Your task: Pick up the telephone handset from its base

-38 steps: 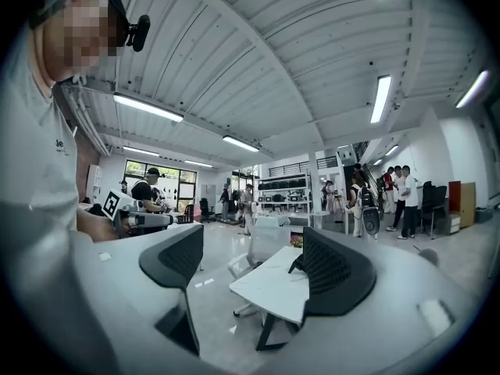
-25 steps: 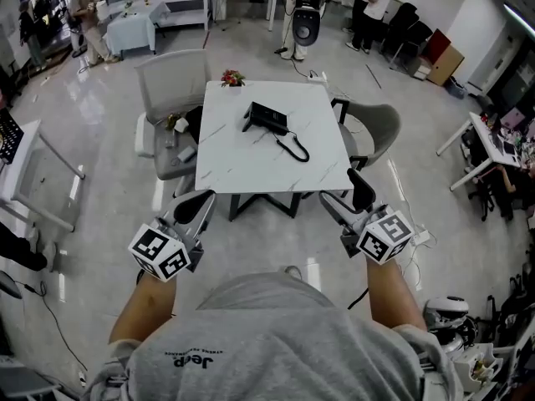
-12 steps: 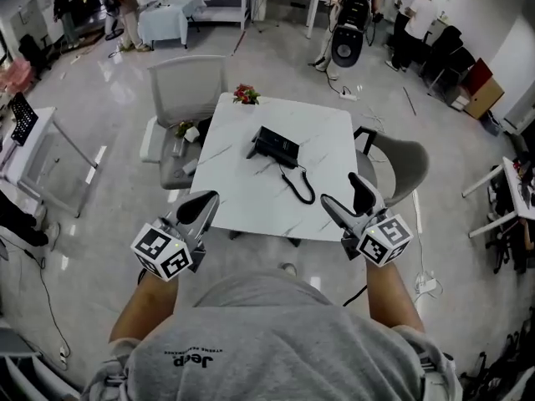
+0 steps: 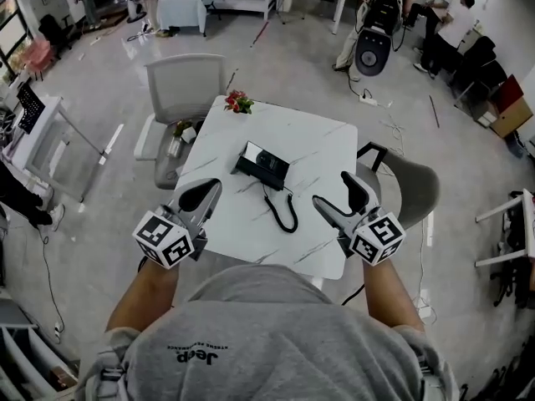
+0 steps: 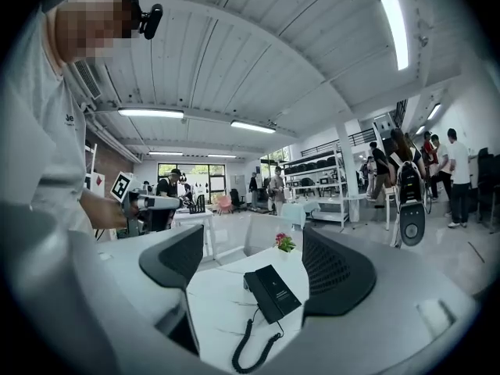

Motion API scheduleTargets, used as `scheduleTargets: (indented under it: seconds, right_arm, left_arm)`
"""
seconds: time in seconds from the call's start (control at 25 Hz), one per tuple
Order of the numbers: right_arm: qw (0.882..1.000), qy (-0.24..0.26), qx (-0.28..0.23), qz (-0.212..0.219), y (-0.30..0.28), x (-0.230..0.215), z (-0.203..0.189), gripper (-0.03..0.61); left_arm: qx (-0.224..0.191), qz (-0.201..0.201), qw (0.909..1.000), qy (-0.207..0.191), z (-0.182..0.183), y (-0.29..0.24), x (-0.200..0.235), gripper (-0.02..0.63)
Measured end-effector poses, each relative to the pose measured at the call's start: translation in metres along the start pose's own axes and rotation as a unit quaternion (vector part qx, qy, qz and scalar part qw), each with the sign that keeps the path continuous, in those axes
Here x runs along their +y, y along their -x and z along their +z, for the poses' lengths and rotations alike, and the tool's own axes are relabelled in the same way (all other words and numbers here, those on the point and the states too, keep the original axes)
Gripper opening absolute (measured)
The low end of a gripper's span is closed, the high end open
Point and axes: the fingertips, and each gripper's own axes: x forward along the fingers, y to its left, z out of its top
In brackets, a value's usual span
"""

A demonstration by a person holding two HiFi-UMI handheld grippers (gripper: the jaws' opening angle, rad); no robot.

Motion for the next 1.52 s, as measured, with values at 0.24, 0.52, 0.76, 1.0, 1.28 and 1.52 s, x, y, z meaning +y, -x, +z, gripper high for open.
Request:
scheduleTargets:
  seconds: [0.24, 0.52, 0.76, 1.0, 1.28, 1.52]
  right_arm:
    - [0.999, 0.018, 0.03, -0.001, -0.039, -0.019, -0.023, 0.373]
    - [0.992, 0.069, 0.1, -0.021, -0.111, -0.004, -0.067, 0.373]
    - [0.98, 0.094, 0.171, -0.032, -0.173, 0.007, -0.132, 0.373]
    - [0.964, 0.134, 0.228, -0.018, -0.217, 0.0, -0.199, 0.371]
    - [0.95, 0.165, 0.266, -0.019, -0.239, -0.01, -0.259, 0.367]
    - [0.94, 0.193, 0.278, -0.03, -0.248, -0.018, -0.281, 0.321]
  left_arm:
    - [0.024, -0.013, 0.9996, -0.002, -0.016, -0.034, 0.029, 0.06]
    - [0.044, -0.065, 0.9969, -0.013, -0.036, -0.055, 0.085, 0.06]
    - [0.071, -0.098, 0.9924, -0.021, -0.07, -0.065, 0.125, 0.06]
    - [0.089, -0.094, 0.9916, -0.012, -0.112, -0.077, 0.152, 0.06]
    - [0.105, -0.093, 0.9901, 0.003, -0.152, -0.082, 0.163, 0.06]
    - [0.115, -0.094, 0.9889, 0.007, -0.17, -0.08, 0.168, 0.06]
